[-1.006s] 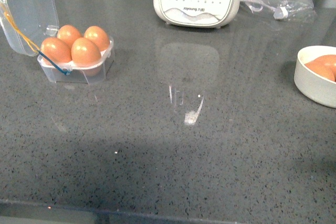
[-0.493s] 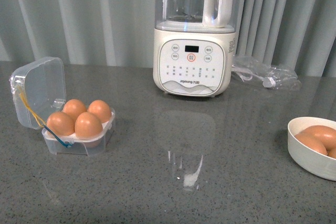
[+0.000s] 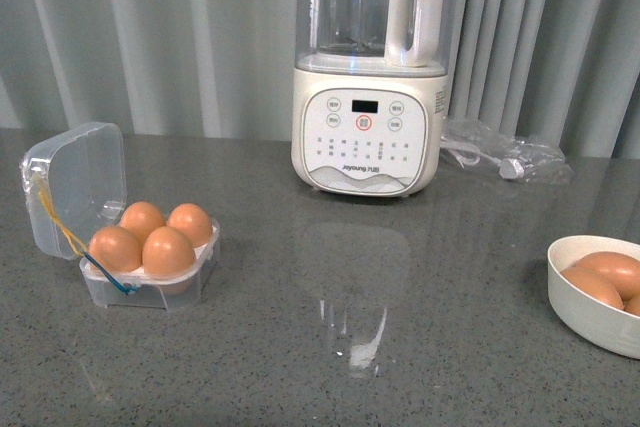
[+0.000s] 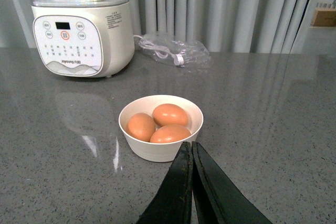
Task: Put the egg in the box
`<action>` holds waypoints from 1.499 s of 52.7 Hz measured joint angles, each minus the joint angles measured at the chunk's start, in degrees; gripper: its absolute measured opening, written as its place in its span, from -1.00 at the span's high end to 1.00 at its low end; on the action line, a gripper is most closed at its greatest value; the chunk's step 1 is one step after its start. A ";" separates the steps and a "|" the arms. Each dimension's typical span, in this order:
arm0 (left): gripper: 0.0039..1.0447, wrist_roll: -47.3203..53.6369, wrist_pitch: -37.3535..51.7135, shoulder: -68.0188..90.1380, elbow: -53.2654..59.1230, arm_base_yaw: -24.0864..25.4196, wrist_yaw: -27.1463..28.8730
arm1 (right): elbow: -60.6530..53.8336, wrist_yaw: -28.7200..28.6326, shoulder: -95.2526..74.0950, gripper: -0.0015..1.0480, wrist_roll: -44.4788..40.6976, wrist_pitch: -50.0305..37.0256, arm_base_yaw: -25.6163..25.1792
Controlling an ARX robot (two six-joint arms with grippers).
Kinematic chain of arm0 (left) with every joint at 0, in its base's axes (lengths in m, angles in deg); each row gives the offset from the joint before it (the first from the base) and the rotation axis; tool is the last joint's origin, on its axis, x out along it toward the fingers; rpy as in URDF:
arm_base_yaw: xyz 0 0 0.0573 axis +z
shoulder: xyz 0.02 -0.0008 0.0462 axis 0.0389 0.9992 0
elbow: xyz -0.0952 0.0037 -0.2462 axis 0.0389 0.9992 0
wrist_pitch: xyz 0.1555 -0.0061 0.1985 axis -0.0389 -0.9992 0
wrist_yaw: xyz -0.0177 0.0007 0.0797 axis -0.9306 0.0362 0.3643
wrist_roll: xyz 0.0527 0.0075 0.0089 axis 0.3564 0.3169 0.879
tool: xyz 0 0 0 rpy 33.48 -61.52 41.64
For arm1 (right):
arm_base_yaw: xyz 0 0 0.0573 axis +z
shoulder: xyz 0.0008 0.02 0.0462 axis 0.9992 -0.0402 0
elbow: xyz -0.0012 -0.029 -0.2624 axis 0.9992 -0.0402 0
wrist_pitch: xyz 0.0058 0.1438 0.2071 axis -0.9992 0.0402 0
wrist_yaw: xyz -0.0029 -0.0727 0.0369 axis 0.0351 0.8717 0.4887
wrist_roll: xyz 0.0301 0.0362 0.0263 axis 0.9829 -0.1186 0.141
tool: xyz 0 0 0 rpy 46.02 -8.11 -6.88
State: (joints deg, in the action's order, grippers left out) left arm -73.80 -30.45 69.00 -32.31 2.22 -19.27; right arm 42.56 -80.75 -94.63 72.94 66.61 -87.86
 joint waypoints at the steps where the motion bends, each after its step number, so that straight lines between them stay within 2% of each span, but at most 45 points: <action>1: -0.87 0.00 0.00 0.00 0.00 0.00 0.00 | 0.00 0.00 0.13 0.94 0.00 0.17 0.00; 5: -0.87 0.00 0.00 0.00 0.00 0.00 0.00 | 0.02 0.00 1.22 0.94 0.00 1.31 0.00; 10: -0.87 0.00 0.00 0.00 0.00 0.00 0.00 | 0.04 -0.02 7.89 0.94 0.00 10.14 0.00; 20: -0.87 0.00 0.00 0.02 0.02 0.00 0.00 | 0.04 0.00 10.64 0.94 0.00 11.17 0.00; 22: -0.87 0.00 0.00 0.00 0.00 0.00 0.00 | 0.04 -0.04 10.71 0.84 0.00 11.17 0.00; 24: -0.87 0.00 0.00 0.00 0.00 0.00 0.02 | 0.04 -0.02 10.71 0.64 0.00 11.17 0.00; 43: -0.87 0.00 0.00 0.00 0.00 0.00 0.00 | 0.04 0.00 10.71 -0.41 0.00 11.17 0.00; 49: -0.87 0.00 0.00 0.00 0.00 0.00 0.00 | 0.04 0.00 10.71 -0.89 0.04 11.17 0.00; 64: -0.87 0.00 0.00 0.00 0.00 0.00 0.00 | 0.04 0.00 10.71 -0.86 0.04 11.17 0.00; 66: -0.87 -1.92 -3.87 1.95 -1.18 -1.16 3.52 | 0.04 0.00 10.71 -0.86 0.04 11.17 0.00; 68: -0.87 -6.36 -14.05 7.45 -5.07 -3.85 10.21 | 0.04 0.00 10.69 -0.86 0.04 11.17 0.00; 71: -0.87 -11.28 -21.66 12.94 -7.80 -6.23 14.75 | 0.04 0.00 10.71 -0.86 0.04 11.17 0.00; 75: -0.87 -15.63 -25.16 15.43 -8.17 -8.11 15.26 | 0.04 -0.02 10.69 -0.86 0.04 11.19 0.00; 79: -0.87 -18.82 -24.81 16.57 -10.19 -11.72 17.64 | 0.04 0.02 10.71 -0.86 0.04 11.19 0.00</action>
State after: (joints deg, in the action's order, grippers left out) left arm -92.62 -55.26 85.57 -42.50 -9.50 -1.63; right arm 42.60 -80.73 -83.92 72.99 77.80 -87.86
